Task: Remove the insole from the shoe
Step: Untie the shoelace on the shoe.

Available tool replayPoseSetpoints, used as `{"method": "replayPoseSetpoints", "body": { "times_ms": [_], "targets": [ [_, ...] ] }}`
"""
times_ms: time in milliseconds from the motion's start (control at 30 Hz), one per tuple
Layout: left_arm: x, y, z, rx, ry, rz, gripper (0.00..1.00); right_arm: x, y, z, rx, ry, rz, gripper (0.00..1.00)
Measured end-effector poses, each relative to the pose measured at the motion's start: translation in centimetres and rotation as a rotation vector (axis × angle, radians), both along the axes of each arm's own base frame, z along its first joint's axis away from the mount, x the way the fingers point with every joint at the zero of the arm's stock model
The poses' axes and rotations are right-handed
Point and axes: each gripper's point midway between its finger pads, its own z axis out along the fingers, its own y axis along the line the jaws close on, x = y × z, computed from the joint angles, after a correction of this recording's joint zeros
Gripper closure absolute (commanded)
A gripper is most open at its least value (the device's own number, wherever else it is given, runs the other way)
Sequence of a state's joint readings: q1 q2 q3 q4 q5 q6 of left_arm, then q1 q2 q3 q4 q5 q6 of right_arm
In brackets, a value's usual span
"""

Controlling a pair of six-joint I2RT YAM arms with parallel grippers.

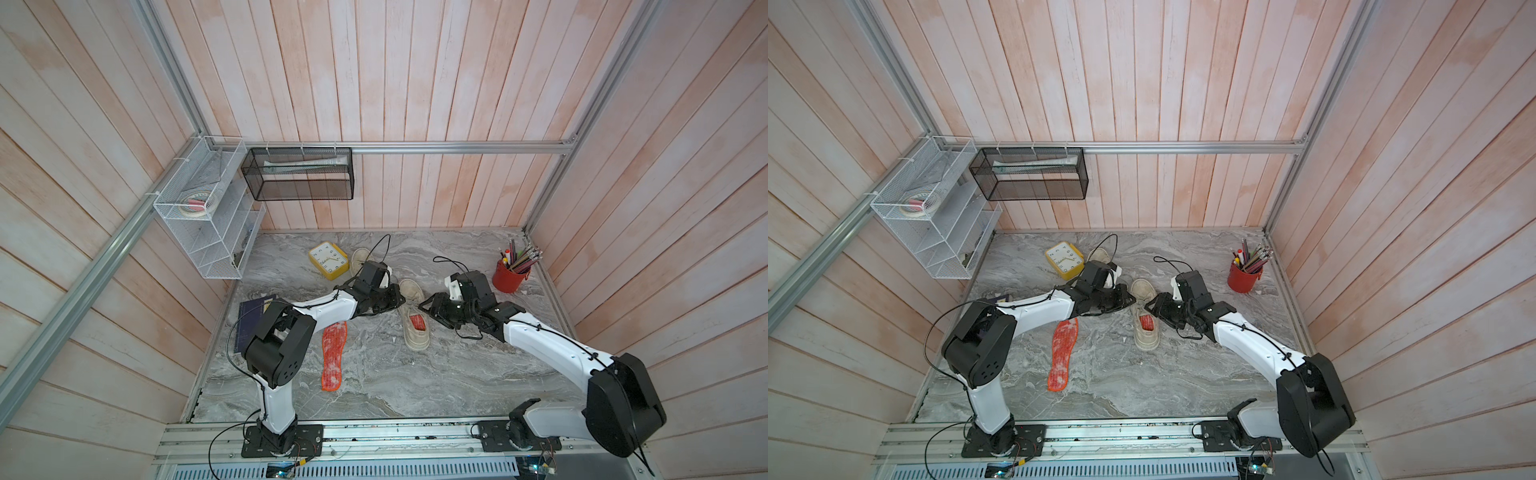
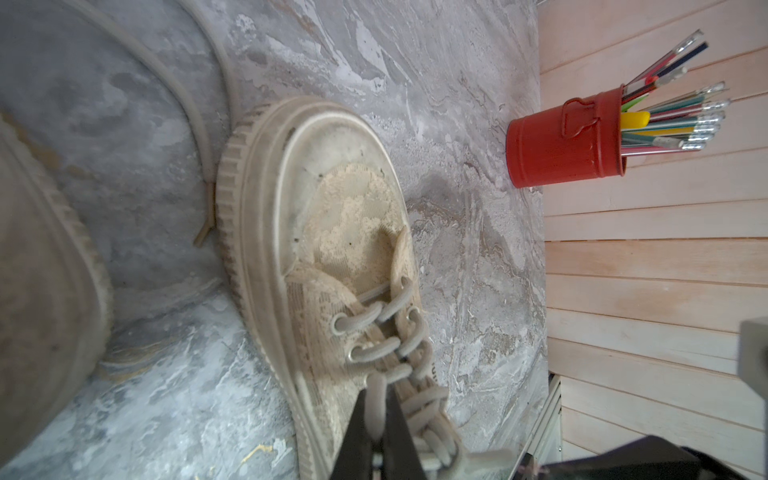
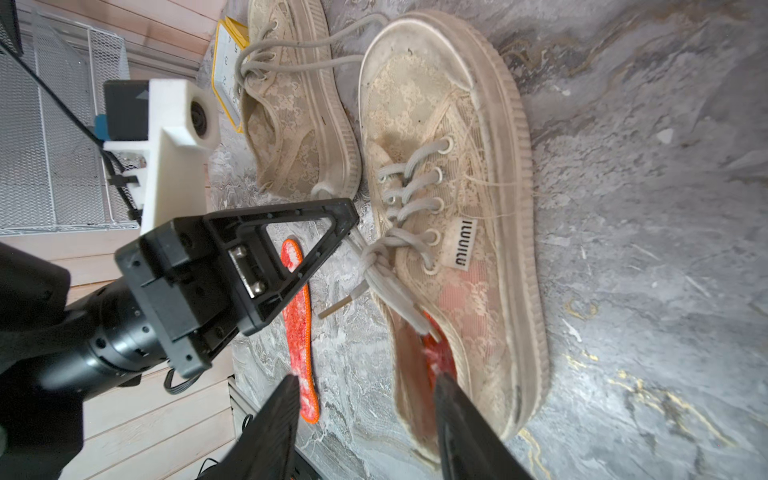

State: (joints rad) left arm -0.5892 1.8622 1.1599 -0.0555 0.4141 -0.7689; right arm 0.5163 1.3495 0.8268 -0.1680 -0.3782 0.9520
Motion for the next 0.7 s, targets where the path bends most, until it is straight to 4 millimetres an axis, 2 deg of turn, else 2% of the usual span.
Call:
{"method": "replayPoseSetpoints", "body": {
  "times_ms": [167,267,400,533,700],
  "targets": [
    [-0.1,0.1,-0.2,0.0,0.004,0.001,0.92,0.6,0.2,-1.0,-0.003,0.014,-0.014,0.5],
    [-0.3,0.2,-0.5,0.005,0.011,0.001,0.92,0.8,0.2,-2.2,-0.025,0.036,-0.016,0.52],
    [-0.3,0.2,-0.5,0.005,0.011,0.001,0.92,0.9,0.3,-3.7,-0.047,0.06,-0.007,0.63],
    [-0.4,0.2,-0.7,0.007,0.015,0.001,0.92,1.2,0.5,-3.5,-0.038,0.044,0.0,0.72],
    [-0.4,0.2,-0.7,0.007,0.014,0.002,0.92,1.7,0.9,-2.7,-0.031,0.019,0.01,0.73]
  ]
}}
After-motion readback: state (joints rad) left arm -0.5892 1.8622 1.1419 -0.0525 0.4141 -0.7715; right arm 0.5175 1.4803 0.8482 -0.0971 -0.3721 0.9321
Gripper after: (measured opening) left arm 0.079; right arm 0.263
